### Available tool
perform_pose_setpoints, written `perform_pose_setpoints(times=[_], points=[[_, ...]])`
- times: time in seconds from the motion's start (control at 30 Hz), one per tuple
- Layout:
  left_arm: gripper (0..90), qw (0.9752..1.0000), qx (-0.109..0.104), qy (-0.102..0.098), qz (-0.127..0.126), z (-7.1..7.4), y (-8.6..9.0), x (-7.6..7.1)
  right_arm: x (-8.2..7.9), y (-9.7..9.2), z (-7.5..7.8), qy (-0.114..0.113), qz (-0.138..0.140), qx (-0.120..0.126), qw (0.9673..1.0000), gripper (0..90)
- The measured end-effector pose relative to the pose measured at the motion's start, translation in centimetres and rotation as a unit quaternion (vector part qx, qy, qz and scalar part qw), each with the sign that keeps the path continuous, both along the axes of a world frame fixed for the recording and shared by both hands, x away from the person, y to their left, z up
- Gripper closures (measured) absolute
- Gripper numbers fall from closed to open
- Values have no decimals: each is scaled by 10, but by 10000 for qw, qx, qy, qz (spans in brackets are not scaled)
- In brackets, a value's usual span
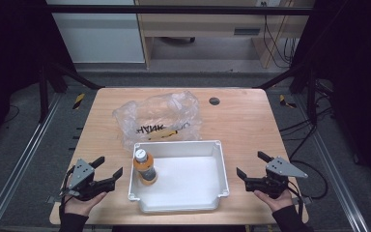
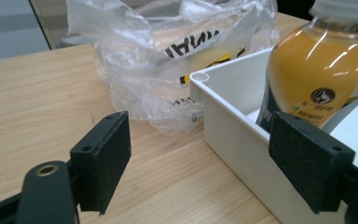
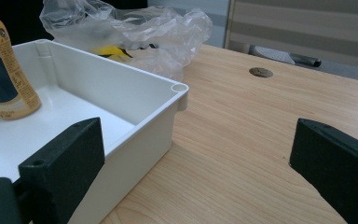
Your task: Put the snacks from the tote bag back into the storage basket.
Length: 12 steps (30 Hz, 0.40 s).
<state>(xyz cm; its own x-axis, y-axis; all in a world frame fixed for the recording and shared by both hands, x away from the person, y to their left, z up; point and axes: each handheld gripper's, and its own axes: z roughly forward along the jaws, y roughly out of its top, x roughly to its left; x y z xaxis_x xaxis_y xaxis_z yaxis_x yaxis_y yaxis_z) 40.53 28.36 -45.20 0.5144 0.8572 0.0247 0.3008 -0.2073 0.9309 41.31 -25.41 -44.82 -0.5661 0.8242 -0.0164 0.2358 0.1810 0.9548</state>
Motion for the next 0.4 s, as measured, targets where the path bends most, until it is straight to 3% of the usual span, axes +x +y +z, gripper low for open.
perform_pose_setpoints(times=[0.4], points=[[207,10000,7,4,-55,-1,-1,1,1,0,-1,-1,-27,-29,10000,32]])
